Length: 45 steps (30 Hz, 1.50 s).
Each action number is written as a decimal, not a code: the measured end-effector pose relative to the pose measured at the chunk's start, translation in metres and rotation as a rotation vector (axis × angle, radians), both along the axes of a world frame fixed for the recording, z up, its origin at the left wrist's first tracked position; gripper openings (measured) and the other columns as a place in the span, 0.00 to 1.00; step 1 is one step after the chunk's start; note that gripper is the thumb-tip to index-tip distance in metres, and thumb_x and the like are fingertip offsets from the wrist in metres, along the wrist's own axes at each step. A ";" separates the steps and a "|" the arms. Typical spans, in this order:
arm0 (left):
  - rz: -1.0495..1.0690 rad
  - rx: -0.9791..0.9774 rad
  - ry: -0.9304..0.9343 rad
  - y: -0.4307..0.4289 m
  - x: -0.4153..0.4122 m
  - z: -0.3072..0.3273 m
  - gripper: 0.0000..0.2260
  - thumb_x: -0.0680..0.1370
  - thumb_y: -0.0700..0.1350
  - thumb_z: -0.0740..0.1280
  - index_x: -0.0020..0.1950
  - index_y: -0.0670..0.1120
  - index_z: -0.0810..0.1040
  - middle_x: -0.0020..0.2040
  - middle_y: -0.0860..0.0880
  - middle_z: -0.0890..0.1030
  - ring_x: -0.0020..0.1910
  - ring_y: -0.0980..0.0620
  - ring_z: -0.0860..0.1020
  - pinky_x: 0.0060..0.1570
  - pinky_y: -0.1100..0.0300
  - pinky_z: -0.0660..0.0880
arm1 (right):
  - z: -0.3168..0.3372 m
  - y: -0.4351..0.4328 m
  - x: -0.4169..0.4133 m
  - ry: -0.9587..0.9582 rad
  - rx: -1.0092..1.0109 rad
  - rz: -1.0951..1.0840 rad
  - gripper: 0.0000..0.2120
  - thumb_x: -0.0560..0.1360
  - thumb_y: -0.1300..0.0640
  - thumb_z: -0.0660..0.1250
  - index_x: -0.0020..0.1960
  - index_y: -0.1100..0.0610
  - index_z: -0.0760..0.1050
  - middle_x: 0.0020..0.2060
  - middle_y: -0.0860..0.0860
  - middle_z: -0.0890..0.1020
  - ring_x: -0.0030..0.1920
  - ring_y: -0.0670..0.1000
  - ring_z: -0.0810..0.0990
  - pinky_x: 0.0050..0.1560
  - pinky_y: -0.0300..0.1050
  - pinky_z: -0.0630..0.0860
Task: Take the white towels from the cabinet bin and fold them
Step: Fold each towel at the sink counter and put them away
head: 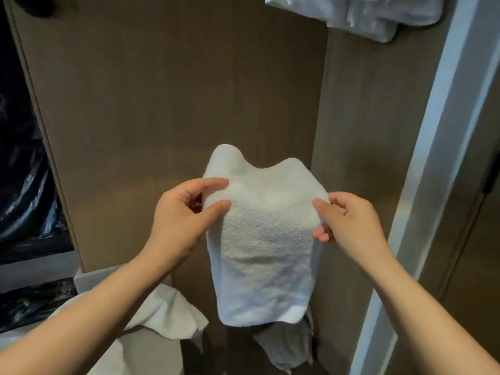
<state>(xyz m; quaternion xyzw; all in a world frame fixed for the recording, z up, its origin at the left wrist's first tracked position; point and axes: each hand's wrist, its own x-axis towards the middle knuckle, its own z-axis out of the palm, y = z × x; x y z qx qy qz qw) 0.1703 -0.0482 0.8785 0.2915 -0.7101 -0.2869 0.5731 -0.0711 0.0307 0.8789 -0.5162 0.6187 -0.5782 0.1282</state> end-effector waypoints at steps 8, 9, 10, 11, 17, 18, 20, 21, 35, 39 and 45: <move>-0.102 -0.248 -0.001 -0.016 -0.001 0.101 0.16 0.73 0.38 0.73 0.58 0.52 0.82 0.53 0.59 0.84 0.55 0.61 0.80 0.53 0.68 0.76 | 0.084 0.008 0.001 0.152 -0.299 0.022 0.09 0.80 0.61 0.62 0.56 0.48 0.69 0.34 0.51 0.83 0.29 0.49 0.82 0.31 0.36 0.77; -0.097 -0.276 -0.011 -0.020 0.001 0.113 0.16 0.74 0.39 0.73 0.58 0.53 0.82 0.53 0.57 0.84 0.54 0.59 0.80 0.54 0.65 0.76 | 0.094 0.009 0.003 0.205 -0.315 0.026 0.08 0.81 0.62 0.60 0.52 0.49 0.72 0.35 0.50 0.82 0.31 0.50 0.83 0.32 0.37 0.78; -0.087 -0.310 -0.020 -0.023 0.003 0.124 0.16 0.74 0.40 0.73 0.59 0.54 0.82 0.52 0.56 0.83 0.54 0.57 0.80 0.54 0.62 0.77 | 0.103 0.009 0.005 0.245 -0.333 0.025 0.10 0.81 0.63 0.59 0.49 0.50 0.75 0.35 0.48 0.82 0.32 0.50 0.83 0.33 0.37 0.78; -0.079 -0.347 -0.030 -0.027 0.005 0.134 0.15 0.75 0.41 0.72 0.59 0.55 0.81 0.51 0.56 0.82 0.53 0.55 0.80 0.54 0.60 0.77 | 0.111 0.008 0.007 0.265 -0.358 0.022 0.12 0.81 0.63 0.59 0.47 0.50 0.78 0.36 0.47 0.82 0.33 0.50 0.83 0.33 0.37 0.78; -0.014 -0.563 -0.065 -0.035 0.017 0.182 0.17 0.75 0.43 0.72 0.62 0.57 0.79 0.53 0.61 0.78 0.56 0.58 0.77 0.56 0.63 0.75 | 0.150 -0.001 0.026 0.368 -0.503 -0.035 0.17 0.75 0.53 0.70 0.62 0.40 0.74 0.35 0.43 0.79 0.33 0.42 0.79 0.36 0.33 0.76; 0.007 -0.632 -0.068 -0.034 0.020 0.187 0.18 0.75 0.44 0.72 0.63 0.57 0.78 0.55 0.62 0.77 0.57 0.58 0.76 0.56 0.65 0.74 | 0.155 -0.004 0.028 0.408 -0.502 -0.063 0.24 0.75 0.52 0.71 0.67 0.37 0.68 0.38 0.43 0.77 0.35 0.41 0.77 0.37 0.31 0.75; 0.069 -0.806 -0.089 -0.034 0.025 0.196 0.19 0.74 0.44 0.71 0.65 0.54 0.77 0.57 0.60 0.76 0.58 0.59 0.74 0.56 0.69 0.72 | 0.165 -0.010 0.033 0.487 -0.522 -0.127 0.32 0.74 0.51 0.71 0.73 0.37 0.60 0.42 0.45 0.75 0.39 0.40 0.76 0.41 0.29 0.73; 0.097 -0.878 -0.103 -0.035 0.028 0.201 0.20 0.74 0.44 0.70 0.66 0.51 0.77 0.59 0.57 0.75 0.59 0.61 0.73 0.57 0.70 0.71 | 0.169 -0.014 0.035 0.514 -0.548 -0.154 0.34 0.74 0.51 0.71 0.74 0.38 0.59 0.42 0.45 0.74 0.41 0.41 0.75 0.43 0.30 0.73; 0.420 -1.171 -0.296 -0.059 0.045 0.288 0.37 0.67 0.50 0.77 0.72 0.44 0.67 0.71 0.46 0.66 0.67 0.52 0.68 0.59 0.58 0.72 | 0.257 -0.073 0.047 0.597 -0.920 -0.281 0.37 0.71 0.56 0.76 0.76 0.54 0.64 0.44 0.51 0.73 0.37 0.48 0.71 0.42 0.44 0.72; 0.547 -1.192 -0.286 -0.063 0.048 0.317 0.38 0.66 0.54 0.74 0.72 0.45 0.66 0.71 0.45 0.66 0.65 0.49 0.70 0.56 0.50 0.76 | 0.290 -0.090 0.050 0.618 -0.988 -0.286 0.37 0.71 0.54 0.76 0.76 0.54 0.65 0.45 0.51 0.72 0.39 0.51 0.73 0.41 0.48 0.73; 0.781 -1.092 -0.405 -0.064 0.044 0.368 0.40 0.66 0.59 0.70 0.75 0.48 0.64 0.74 0.48 0.62 0.61 0.42 0.73 0.54 0.45 0.76 | 0.342 -0.121 0.049 0.601 -1.017 -0.268 0.37 0.73 0.51 0.74 0.77 0.52 0.62 0.60 0.56 0.76 0.58 0.59 0.76 0.54 0.51 0.72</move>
